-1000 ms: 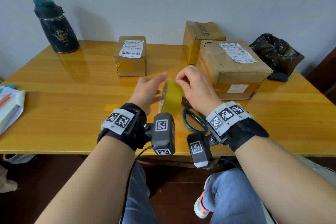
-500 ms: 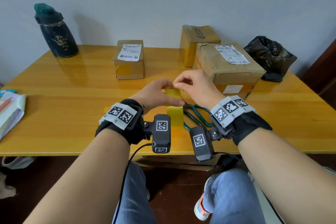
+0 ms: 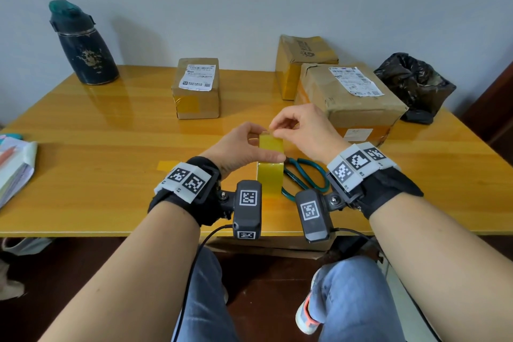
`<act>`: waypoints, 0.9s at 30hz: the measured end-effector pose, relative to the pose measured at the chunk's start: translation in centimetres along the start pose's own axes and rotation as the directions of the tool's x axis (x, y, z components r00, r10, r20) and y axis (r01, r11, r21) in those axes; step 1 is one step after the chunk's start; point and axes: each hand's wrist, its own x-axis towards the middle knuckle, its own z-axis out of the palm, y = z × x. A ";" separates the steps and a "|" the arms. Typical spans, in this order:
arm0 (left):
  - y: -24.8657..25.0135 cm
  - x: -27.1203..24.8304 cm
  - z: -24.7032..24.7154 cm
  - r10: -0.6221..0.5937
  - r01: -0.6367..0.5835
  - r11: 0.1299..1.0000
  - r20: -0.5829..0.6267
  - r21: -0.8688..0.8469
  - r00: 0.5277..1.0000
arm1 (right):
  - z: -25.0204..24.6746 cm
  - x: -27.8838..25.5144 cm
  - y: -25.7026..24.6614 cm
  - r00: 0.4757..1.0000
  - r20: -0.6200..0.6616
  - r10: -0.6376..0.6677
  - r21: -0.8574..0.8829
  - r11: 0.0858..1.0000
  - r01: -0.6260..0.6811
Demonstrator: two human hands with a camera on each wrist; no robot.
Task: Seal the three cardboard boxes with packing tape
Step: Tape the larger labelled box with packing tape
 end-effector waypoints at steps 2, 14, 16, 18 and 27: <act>-0.1 0.1 0.0 -0.005 0.005 1.000 0.004 0.006 1.000 | -0.3 0.2 -0.2 0.999 0.038 -0.001 0.015 1.000 0.000; -0.1 0.1 0.0 0.004 -0.005 0.998 0.024 0.061 1.000 | -1.3 1.6 -0.9 0.970 0.217 0.107 -0.072 0.993 -0.094; -0.1 0.0 -0.1 0.009 -0.010 0.998 0.030 0.059 1.000 | -1.3 1.5 -0.9 0.969 0.220 0.110 -0.077 0.993 -0.095; -0.1 -0.1 -0.1 0.016 -0.018 0.998 0.040 0.060 0.999 | -1.2 1.5 -0.9 0.967 0.233 0.098 -0.095 0.992 -0.078; -0.3 -0.4 0.1 0.040 -0.038 0.999 0.112 -0.023 0.993 | -0.3 0.5 0.3 0.995 0.101 0.001 -0.139 0.990 0.013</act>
